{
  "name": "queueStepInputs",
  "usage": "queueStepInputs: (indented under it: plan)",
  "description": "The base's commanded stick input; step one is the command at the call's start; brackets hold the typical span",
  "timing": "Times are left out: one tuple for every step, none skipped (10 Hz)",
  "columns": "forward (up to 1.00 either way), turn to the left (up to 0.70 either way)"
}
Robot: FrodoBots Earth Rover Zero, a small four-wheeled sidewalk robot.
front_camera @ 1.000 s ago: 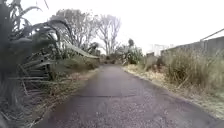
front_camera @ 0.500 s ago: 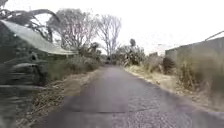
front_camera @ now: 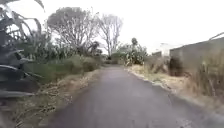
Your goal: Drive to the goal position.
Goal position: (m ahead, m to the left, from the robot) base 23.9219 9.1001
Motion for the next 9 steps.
queueStepInputs:
  plan:
    - [0.92, 0.0]
    - [0.92, 0.0]
    - [0.92, 0.0]
    - [0.91, 0.0]
    - [0.91, 0.0]
    - [0.91, 0.0]
    - [0.91, 0.0]
    - [0.91, 0.0]
    - [0.91, 0.0]
